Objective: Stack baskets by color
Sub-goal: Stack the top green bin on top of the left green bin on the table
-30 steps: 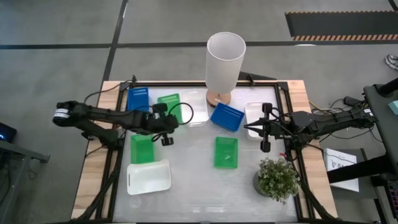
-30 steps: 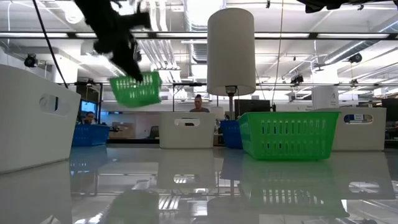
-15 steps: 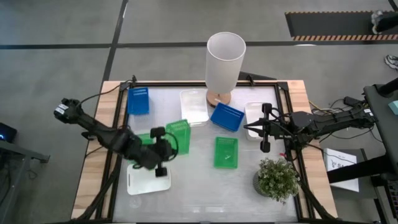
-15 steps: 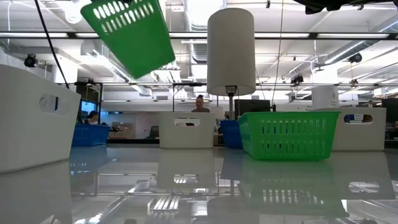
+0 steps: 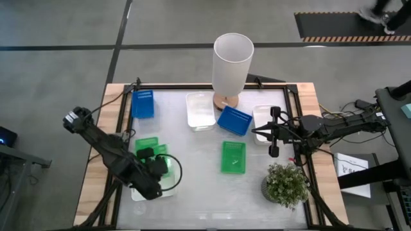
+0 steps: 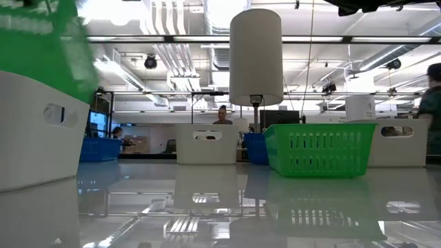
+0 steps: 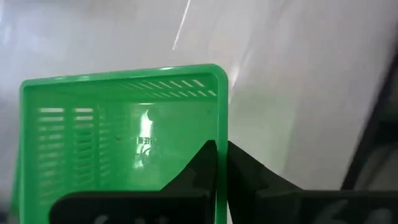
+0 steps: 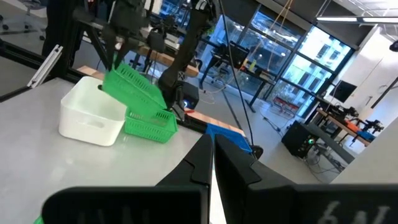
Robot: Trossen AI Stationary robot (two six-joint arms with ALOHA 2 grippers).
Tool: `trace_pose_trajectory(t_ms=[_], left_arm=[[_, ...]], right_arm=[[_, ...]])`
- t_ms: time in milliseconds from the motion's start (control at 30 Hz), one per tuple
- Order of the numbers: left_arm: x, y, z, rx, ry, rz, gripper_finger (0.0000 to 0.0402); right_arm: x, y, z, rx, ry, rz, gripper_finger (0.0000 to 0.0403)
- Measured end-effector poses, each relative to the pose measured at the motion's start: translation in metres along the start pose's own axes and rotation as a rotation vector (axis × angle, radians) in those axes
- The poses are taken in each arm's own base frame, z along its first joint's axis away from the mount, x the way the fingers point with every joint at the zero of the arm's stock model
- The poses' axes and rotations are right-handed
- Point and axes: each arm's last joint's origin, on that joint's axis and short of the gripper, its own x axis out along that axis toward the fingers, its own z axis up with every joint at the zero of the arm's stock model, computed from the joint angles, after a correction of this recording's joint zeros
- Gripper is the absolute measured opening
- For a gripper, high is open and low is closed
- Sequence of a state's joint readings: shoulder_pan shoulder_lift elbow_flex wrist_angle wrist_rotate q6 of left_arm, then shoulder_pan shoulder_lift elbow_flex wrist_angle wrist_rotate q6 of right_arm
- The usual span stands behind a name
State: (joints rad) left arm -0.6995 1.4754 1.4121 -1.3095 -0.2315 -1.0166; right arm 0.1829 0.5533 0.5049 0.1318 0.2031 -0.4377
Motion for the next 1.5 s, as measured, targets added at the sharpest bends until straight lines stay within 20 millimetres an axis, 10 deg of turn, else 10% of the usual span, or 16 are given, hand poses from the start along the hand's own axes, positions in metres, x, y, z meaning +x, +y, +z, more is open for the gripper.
trace_pose_trajectory(t_ms=[267,1500], left_arm=[[0.026,-0.002,-0.019,0.039,0.37,0.214,0.0],[0.07,0.028,-0.039,0.243,0.157,0.452,0.0029]], right_arm=[[0.0,0.0,0.0,0.0,0.001,0.0,0.0009],[0.0,0.0,0.0,-0.006,-0.004,-0.002,0.0009]])
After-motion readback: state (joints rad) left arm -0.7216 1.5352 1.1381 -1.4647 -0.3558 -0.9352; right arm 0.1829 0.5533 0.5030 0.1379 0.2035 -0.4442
